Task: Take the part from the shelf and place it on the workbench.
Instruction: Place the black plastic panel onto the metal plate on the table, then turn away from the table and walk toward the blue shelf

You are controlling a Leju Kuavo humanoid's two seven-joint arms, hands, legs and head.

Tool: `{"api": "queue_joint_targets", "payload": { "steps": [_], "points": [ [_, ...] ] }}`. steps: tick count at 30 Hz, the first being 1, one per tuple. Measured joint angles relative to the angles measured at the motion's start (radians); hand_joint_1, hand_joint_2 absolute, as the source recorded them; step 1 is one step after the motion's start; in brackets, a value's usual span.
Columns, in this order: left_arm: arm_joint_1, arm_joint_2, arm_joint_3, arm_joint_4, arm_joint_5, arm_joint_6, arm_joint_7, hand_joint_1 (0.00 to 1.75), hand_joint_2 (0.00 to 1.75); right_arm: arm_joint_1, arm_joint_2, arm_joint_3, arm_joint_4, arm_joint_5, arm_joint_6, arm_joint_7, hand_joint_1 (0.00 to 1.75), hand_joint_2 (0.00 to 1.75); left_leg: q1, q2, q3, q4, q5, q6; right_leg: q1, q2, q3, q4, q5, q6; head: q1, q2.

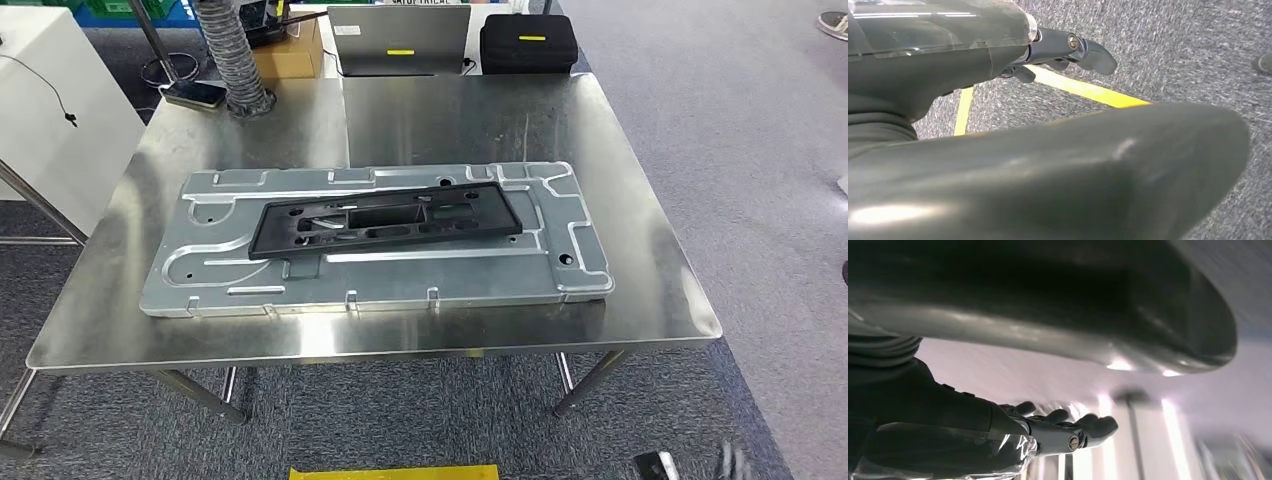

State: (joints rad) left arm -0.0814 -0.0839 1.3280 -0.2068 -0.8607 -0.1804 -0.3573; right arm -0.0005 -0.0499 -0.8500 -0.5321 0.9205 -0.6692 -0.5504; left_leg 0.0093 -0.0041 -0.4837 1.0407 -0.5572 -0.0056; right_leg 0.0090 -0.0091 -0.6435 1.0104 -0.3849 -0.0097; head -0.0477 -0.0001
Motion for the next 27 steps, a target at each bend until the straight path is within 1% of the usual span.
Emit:
{"api": "queue_joint_targets", "payload": {
  "steps": [1,2,4,5,6,7,8,9,10,11,12,13,14,15,16,17,18,19,21,22,24,25,26,27],
  "points": [
    [-0.003,-0.001,-0.001,0.000,-0.001,0.000,0.000,0.00,0.00,-0.003,-0.002,-0.001,0.039,0.022,0.002,0.028,0.00,0.00,-0.003,-0.001,0.021,-0.035,0.007,0.006,0.000,0.001,-0.005,0.003,0.008,0.005,0.000,0.000],
    [-0.004,-0.003,-0.002,0.000,-0.002,0.000,0.000,0.00,0.00,-0.006,-0.003,-0.001,0.071,0.042,0.007,0.059,0.00,0.00,-0.007,-0.001,0.024,-0.045,0.011,0.014,-0.001,0.001,-0.006,0.002,0.016,0.011,0.000,0.000],
    [-0.004,-0.007,-0.004,0.000,-0.004,0.002,0.001,0.00,0.00,-0.011,-0.005,-0.001,0.130,0.078,0.025,0.123,0.00,0.00,-0.009,0.001,0.016,-0.046,0.033,0.027,-0.005,0.004,-0.008,-0.003,0.031,0.023,0.000,0.000],
    [-0.004,-0.009,-0.005,0.000,-0.006,0.003,0.001,0.00,0.00,-0.012,-0.005,-0.001,0.156,0.092,0.036,0.151,0.00,0.00,-0.009,0.004,0.009,-0.049,0.045,0.033,-0.007,0.006,-0.013,0.003,0.019,0.029,0.000,0.000],
    [-0.004,-0.011,-0.006,0.000,-0.009,0.005,0.002,0.00,0.00,-0.013,-0.005,-0.001,0.179,0.104,0.046,0.176,0.00,0.00,-0.007,0.007,-0.002,-0.052,0.059,0.040,-0.009,0.008,-0.022,0.026,-0.012,0.035,0.000,0.000],
    [-0.004,-0.013,-0.008,0.000,-0.012,0.006,0.002,0.00,0.00,-0.015,-0.006,-0.001,0.197,0.116,0.058,0.202,0.00,0.00,-0.006,0.009,-0.017,-0.053,0.072,0.045,-0.012,0.009,-0.036,0.070,-0.064,0.040,0.000,0.000],
    [-0.003,-0.013,-0.010,0.000,-0.017,0.007,0.004,0.00,0.00,-0.017,-0.004,-0.001,0.214,0.127,0.070,0.230,0.00,0.00,-0.006,0.011,-0.033,-0.053,0.085,0.048,-0.014,0.010,-0.052,0.132,-0.124,0.045,0.000,0.000],
    [-0.002,-0.013,-0.013,0.000,-0.021,0.008,0.006,0.00,0.00,-0.019,-0.002,-0.001,0.228,0.138,0.085,0.261,0.00,0.00,-0.007,0.012,-0.049,-0.053,0.097,0.049,-0.016,0.010,-0.065,0.200,-0.174,0.048,0.000,0.000],
    [-0.001,-0.013,-0.016,0.000,-0.026,0.010,0.009,0.00,0.00,-0.021,0.002,-0.001,0.241,0.148,0.099,0.293,0.00,0.00,-0.007,0.012,-0.066,-0.052,0.109,0.047,-0.017,0.010,-0.068,0.257,-0.200,0.051,0.000,0.000],
    [0.001,-0.013,-0.019,0.000,-0.030,0.011,0.013,0.00,0.00,-0.022,0.008,0.000,0.252,0.157,0.112,0.319,0.00,0.00,-0.007,0.013,-0.084,-0.050,0.122,0.046,-0.018,0.010,-0.058,0.288,-0.201,0.052,0.000,0.000],
    [0.002,-0.013,-0.020,0.000,-0.032,0.011,0.017,0.00,0.00,-0.022,0.014,0.000,0.261,0.164,0.121,0.340,0.00,0.00,-0.007,0.013,-0.100,-0.048,0.133,0.043,-0.019,0.009,-0.031,0.285,-0.180,0.053,0.000,0.000],
    [0.002,-0.013,-0.021,0.000,-0.034,0.012,0.021,0.00,0.00,-0.023,0.020,0.001,0.268,0.170,0.130,0.356,0.00,0.00,-0.006,0.013,-0.116,-0.045,0.144,0.039,-0.021,0.009,0.014,0.246,-0.152,0.052,0.000,0.000],
    [0.002,-0.013,-0.022,0.000,-0.035,0.013,0.024,0.00,0.00,-0.025,0.025,0.003,0.274,0.176,0.141,0.370,0.00,0.00,-0.006,0.013,-0.128,-0.042,0.153,0.035,-0.021,0.009,0.075,0.178,-0.136,0.050,0.000,0.000],
    [0.002,-0.013,-0.022,0.000,-0.035,0.016,0.027,0.00,0.00,-0.029,0.029,0.004,0.279,0.183,0.156,0.385,0.00,0.00,-0.007,0.013,-0.138,-0.038,0.161,0.030,-0.020,0.010,0.139,0.093,-0.136,0.046,0.000,0.000],
    [0.001,-0.013,-0.022,0.000,-0.035,0.020,0.030,0.00,0.00,-0.032,0.034,0.006,0.284,0.188,0.174,0.403,0.00,0.00,-0.007,0.014,-0.144,-0.036,0.170,0.025,-0.017,0.009,0.189,0.021,-0.147,0.040,0.000,0.000],
    [0.000,-0.013,-0.022,0.000,-0.035,0.024,0.032,0.00,0.00,-0.036,0.037,0.008,0.289,0.192,0.194,0.422,0.00,0.00,-0.007,0.016,-0.147,-0.036,0.179,0.018,-0.013,0.009,0.220,-0.028,-0.160,0.033,0.000,0.000],
    [0.000,-0.012,-0.022,0.000,-0.035,0.027,0.034,0.00,0.00,-0.038,0.042,0.009,0.294,0.196,0.213,0.442,0.00,0.00,-0.006,0.017,-0.149,-0.037,0.189,0.012,-0.009,0.008,0.229,-0.051,-0.166,0.026,0.000,0.000],
    [0.001,-0.011,-0.022,0.000,-0.036,0.030,0.037,0.00,0.00,-0.039,0.047,0.011,0.299,0.201,0.230,0.464,0.00,0.00,-0.005,0.018,-0.151,-0.039,0.197,0.005,-0.010,0.007,0.223,-0.054,-0.159,0.019,0.000,0.000],
    [0.003,-0.008,-0.022,0.000,-0.037,0.031,0.041,0.00,0.00,-0.039,0.057,0.015,0.307,0.213,0.255,0.501,0.00,0.00,-0.001,0.016,-0.157,-0.036,0.197,-0.004,-0.011,0.002,0.211,-0.056,-0.140,0.008,0.000,0.000],
    [0.003,-0.007,-0.022,0.000,-0.037,0.032,0.041,0.00,0.00,-0.040,0.060,0.017,0.309,0.217,0.260,0.512,0.00,0.00,0.000,0.014,-0.160,-0.034,0.192,-0.006,-0.014,-0.001,0.207,-0.058,-0.134,0.005,0.000,0.000],
    [0.004,-0.006,-0.022,0.000,-0.038,0.032,0.042,0.00,0.00,-0.040,0.062,0.018,0.311,0.219,0.263,0.518,0.00,0.00,0.001,0.013,-0.163,-0.030,0.183,-0.007,-0.013,-0.002,0.204,-0.058,-0.131,0.003,0.000,0.000],
    [0.005,-0.006,-0.022,0.000,-0.039,0.031,0.042,0.00,0.00,-0.041,0.063,0.019,0.311,0.221,0.268,0.528,0.00,0.00,0.001,0.013,-0.169,-0.012,0.157,-0.008,-0.013,-0.002,0.198,-0.058,-0.127,0.000,0.000,0.000],
    [0.006,-0.006,-0.022,0.000,-0.039,0.031,0.042,0.00,0.00,-0.040,0.066,0.021,0.312,0.224,0.279,0.542,0.00,0.00,0.001,0.012,-0.181,0.030,0.111,-0.010,-0.012,-0.002,0.186,-0.056,-0.118,-0.004,0.000,0.000],
    [0.007,-0.005,-0.022,0.000,-0.040,0.028,0.041,0.00,0.00,-0.040,0.071,0.023,0.315,0.227,0.300,0.564,0.00,0.00,0.001,0.012,-0.194,0.108,0.060,-0.013,-0.010,-0.003,0.162,-0.052,-0.103,-0.007,0.000,0.000]
  ]
}}
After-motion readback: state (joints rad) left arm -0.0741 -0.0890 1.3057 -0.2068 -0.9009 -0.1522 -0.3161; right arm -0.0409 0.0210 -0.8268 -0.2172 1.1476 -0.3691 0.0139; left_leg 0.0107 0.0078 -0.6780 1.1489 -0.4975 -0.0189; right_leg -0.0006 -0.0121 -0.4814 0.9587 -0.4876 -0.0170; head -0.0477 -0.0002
